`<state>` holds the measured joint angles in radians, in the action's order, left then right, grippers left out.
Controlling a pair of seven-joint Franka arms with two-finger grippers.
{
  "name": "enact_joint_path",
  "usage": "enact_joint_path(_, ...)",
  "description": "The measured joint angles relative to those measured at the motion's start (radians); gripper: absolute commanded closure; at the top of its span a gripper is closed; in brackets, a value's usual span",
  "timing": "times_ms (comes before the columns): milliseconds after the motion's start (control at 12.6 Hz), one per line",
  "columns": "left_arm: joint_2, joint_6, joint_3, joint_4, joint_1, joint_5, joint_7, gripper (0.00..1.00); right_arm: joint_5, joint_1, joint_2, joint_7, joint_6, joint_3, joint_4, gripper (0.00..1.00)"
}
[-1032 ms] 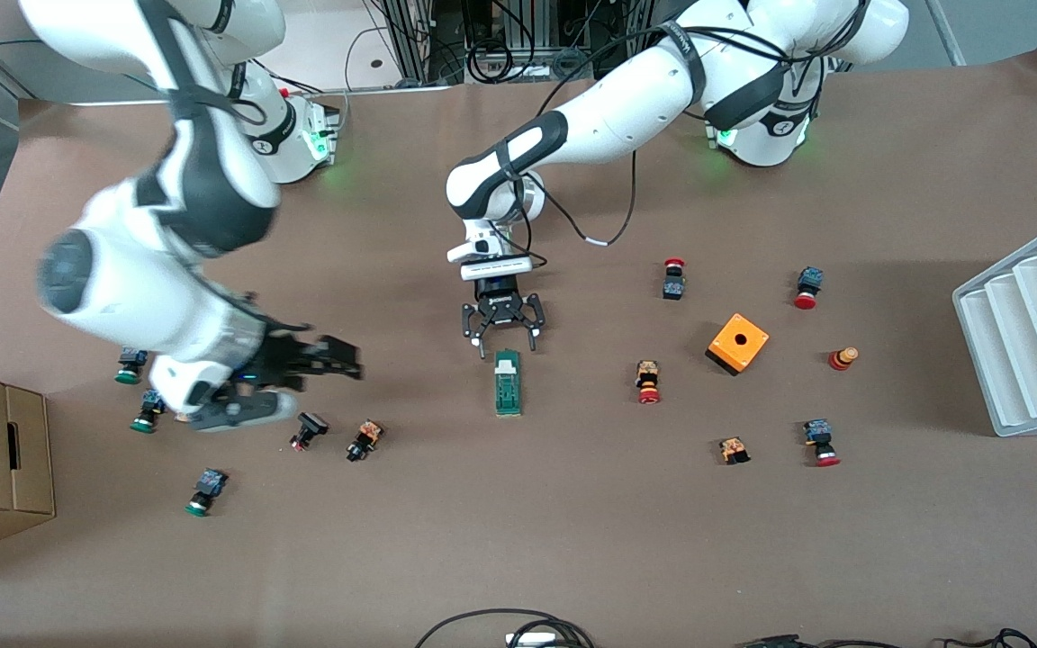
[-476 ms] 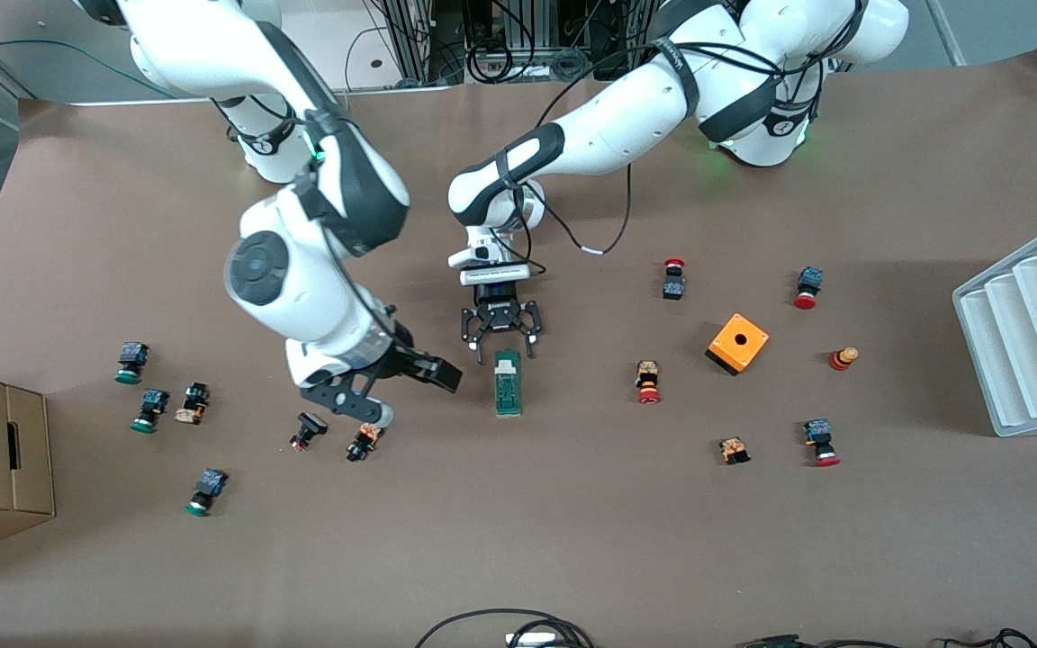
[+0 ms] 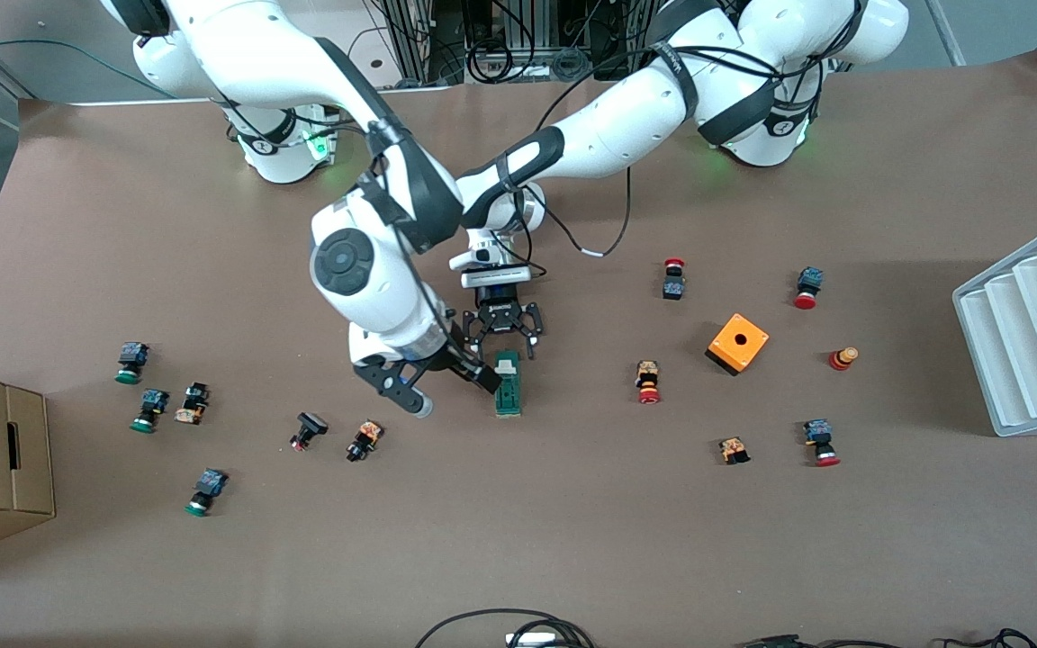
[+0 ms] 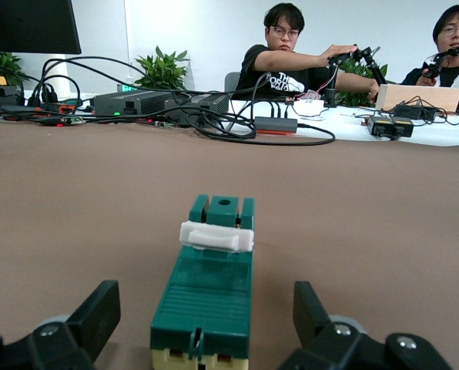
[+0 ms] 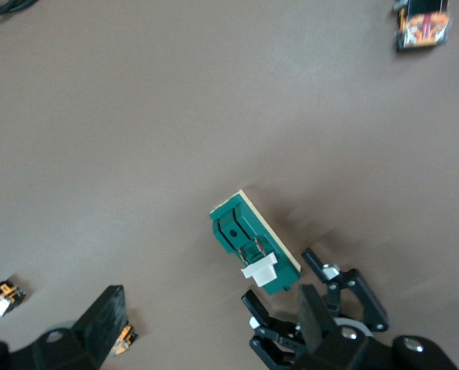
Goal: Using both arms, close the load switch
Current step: 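Grasp the white toggle of the switch with the right gripper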
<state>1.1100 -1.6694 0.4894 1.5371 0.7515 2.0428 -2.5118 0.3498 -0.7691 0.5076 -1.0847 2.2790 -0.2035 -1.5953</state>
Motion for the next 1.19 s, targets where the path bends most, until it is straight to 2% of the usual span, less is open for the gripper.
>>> enact_joint_path(238, 0.004, 0.000, -0.001, -0.001, 0.000, 0.000, 0.000, 0.03, 0.008, -0.012, 0.004, -0.108, 0.070, 0.000, -0.067, 0.00)
enact_joint_path(715, 0.008, 0.000, -0.001, -0.012, 0.000, 0.000, 0.015, 0.14, 0.085, -0.013, 0.031, -0.274, 0.136, 0.007, -0.093, 0.00)
enact_joint_path(874, 0.010, 0.000, -0.001, -0.015, 0.000, 0.000, 0.019, 0.14, 0.086, -0.013, 0.049, -0.278, 0.158, 0.007, -0.094, 0.01)
enact_joint_path(1032, 0.016, 0.000, -0.001, -0.016, 0.000, 0.000, 0.019, 0.08, 0.095, -0.014, 0.059, -0.297, 0.162, 0.008, -0.095, 0.01)
enact_joint_path(1191, 0.022, 0.000, -0.001, -0.025, 0.000, 0.000, 0.019, 0.07, 0.157, -0.023, 0.075, -0.311, 0.177, 0.009, -0.096, 0.01)
